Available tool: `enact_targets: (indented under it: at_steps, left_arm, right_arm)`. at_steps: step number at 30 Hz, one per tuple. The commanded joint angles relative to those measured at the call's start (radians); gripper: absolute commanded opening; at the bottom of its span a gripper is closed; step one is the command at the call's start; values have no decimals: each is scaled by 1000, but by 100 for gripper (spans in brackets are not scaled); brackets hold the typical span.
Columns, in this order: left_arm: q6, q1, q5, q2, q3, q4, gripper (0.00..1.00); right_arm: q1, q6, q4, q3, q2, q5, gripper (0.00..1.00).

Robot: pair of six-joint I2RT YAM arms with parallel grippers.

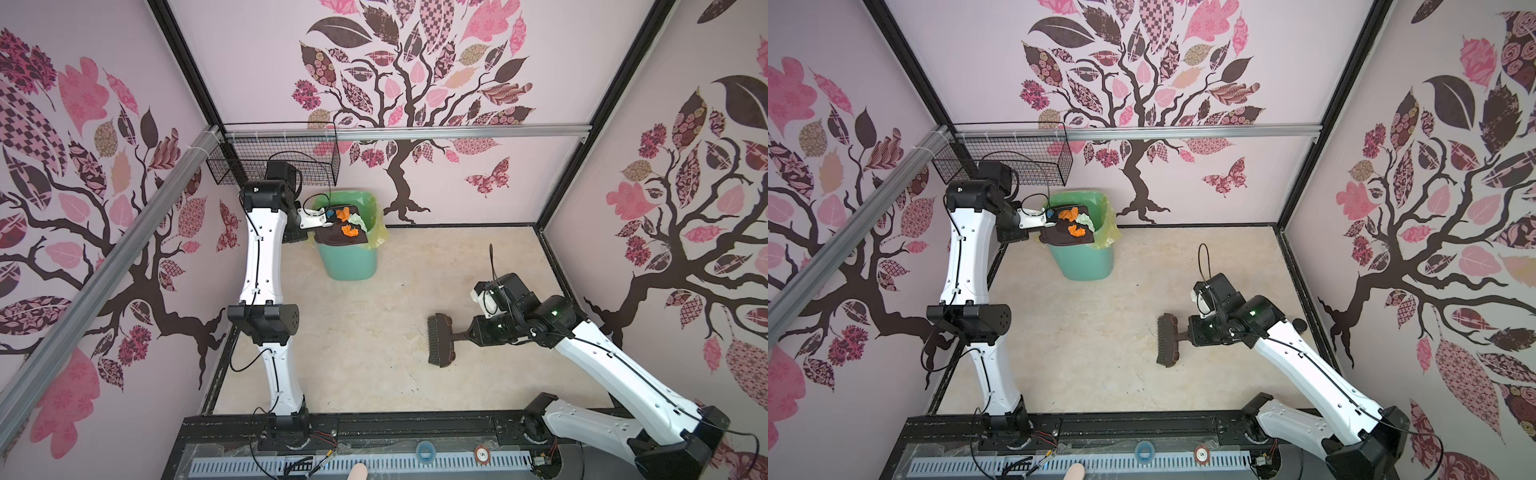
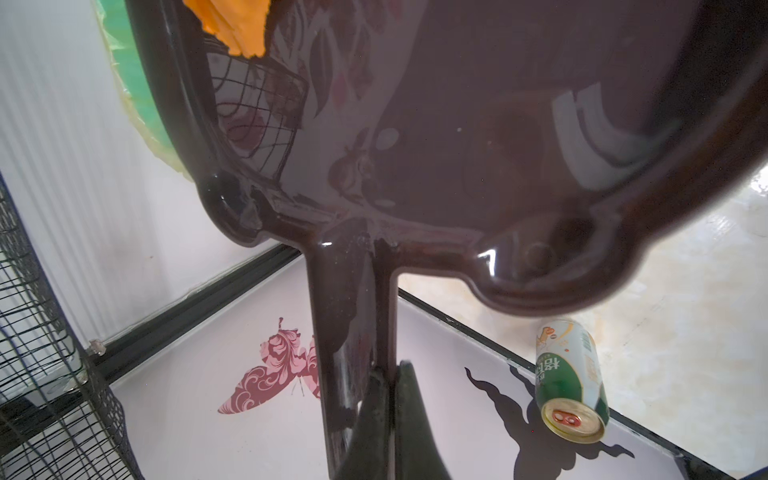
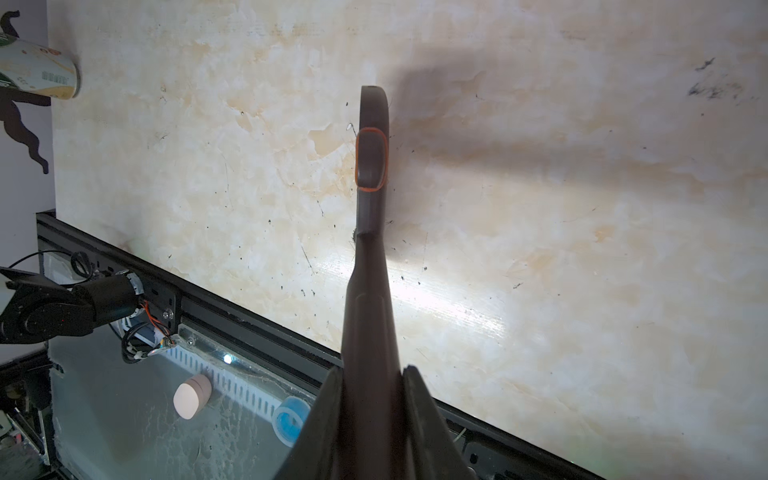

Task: Sweep away the paper scraps from the table
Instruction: 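Tilt the dustpan with the left gripper to dump the scraps into the bin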

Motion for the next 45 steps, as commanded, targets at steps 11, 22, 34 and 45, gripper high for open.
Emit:
enact_targets:
  at_steps: [11,22,34,45]
  left_arm:
    - [-34,53,84,98,130,20,0]
    - [10,59,7,111,145,201,0]
    - [219,-53,-185,54,36,421,0]
    - [305,-102,-258,58,34,469,0]
  right_arm:
    - [-6,15,46,-67,-21,-43,0]
    - [-5,30,88,-105,-21,-73,0]
    - [-6,34,122,-132,-31,-91,0]
    - [-5,35,124,-161,-71,-89,0]
